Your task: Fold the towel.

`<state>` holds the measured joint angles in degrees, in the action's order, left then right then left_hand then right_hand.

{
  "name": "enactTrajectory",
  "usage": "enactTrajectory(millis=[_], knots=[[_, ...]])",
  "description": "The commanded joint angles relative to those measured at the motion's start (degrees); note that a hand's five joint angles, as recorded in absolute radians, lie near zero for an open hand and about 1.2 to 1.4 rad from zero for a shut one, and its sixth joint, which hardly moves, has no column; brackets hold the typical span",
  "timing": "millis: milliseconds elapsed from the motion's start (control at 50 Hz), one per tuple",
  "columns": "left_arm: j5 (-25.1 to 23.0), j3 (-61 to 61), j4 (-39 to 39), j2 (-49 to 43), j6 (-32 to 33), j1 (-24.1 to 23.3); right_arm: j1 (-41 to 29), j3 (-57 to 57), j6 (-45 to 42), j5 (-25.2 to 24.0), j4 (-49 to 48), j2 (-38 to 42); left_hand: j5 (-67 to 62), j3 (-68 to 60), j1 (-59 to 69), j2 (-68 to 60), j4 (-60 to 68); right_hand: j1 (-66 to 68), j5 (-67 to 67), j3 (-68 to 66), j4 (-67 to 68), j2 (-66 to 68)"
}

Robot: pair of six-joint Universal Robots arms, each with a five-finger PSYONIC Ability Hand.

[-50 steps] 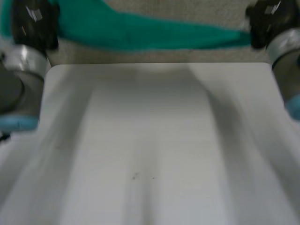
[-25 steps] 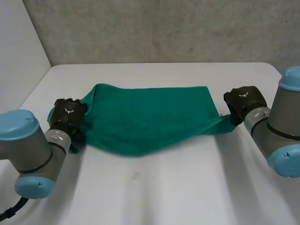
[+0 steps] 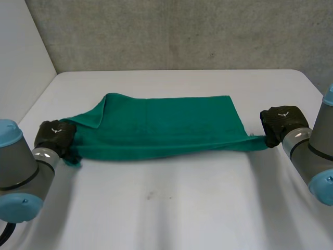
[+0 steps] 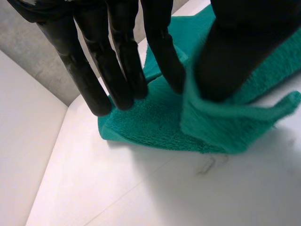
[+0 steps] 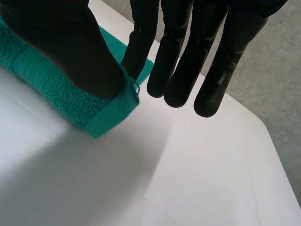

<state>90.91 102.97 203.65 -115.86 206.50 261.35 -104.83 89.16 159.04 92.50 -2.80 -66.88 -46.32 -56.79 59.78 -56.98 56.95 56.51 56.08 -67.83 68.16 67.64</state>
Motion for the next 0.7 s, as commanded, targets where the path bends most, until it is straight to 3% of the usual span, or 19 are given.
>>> enactTrajectory(millis=[20, 160, 280, 340, 480, 620, 700], knots=[[0.05, 0.21, -1.5, 2.48, -1.63, 1.53, 0.15, -0.47, -0.39, -0.21, 0.33, -1.49, -23.68, -23.21, 20.22, -23.02, 23.05, 23.49, 13.92, -12.17, 11.84, 12.36], [-2.84, -0.4, -11.34, 18.55, -1.63, 1.44, 0.15, -4.42, -9.17, -0.21, 7.26, -9.84, -23.68, -23.21, 20.22, -23.02, 23.05, 23.49, 13.92, -12.17, 11.84, 12.36], [-9.51, -3.21, -19.67, 32.78, 0.47, 2.58, -0.11, -10.84, -22.88, 0.14, 24.31, -16.87, -23.68, -23.21, 20.22, -23.02, 23.05, 23.49, 13.92, -12.17, 11.84, 12.36], [-11.28, -4.44, -24.43, 34.3, 2.84, 3.46, -0.73, -12.25, -27.62, 0.23, 30.89, -17.84, -23.68, -23.21, 20.22, -23.02, 23.05, 23.49, 13.92, -12.17, 11.84, 12.36], [-12.17, -4.54, -33.93, 30.28, 9.69, 3.64, -1.25, -10.07, -29.84, -0.21, 33.65, -16.62, -23.68, -23.21, 20.22, -23.02, 23.05, 23.49, 13.92, -12.17, 11.84, 12.36], [-11.73, -6.11, -32.45, 14.55, 14.1, 3.72, -3.8, -10.32, -29.75, 1.19, 31.45, -4.41, -23.68, -23.21, 20.22, -23.02, 23.05, 23.49, 13.92, -12.17, 11.84, 12.36], [-8.48, -12.08, -29.81, 6.37, 14.36, 2.59, -3.89, -14.0, -29.58, 4.44, 26.54, 1.74, -23.68, -23.21, 20.22, -23.02, 23.05, 23.49, 13.92, -12.17, 11.84, 12.36]])
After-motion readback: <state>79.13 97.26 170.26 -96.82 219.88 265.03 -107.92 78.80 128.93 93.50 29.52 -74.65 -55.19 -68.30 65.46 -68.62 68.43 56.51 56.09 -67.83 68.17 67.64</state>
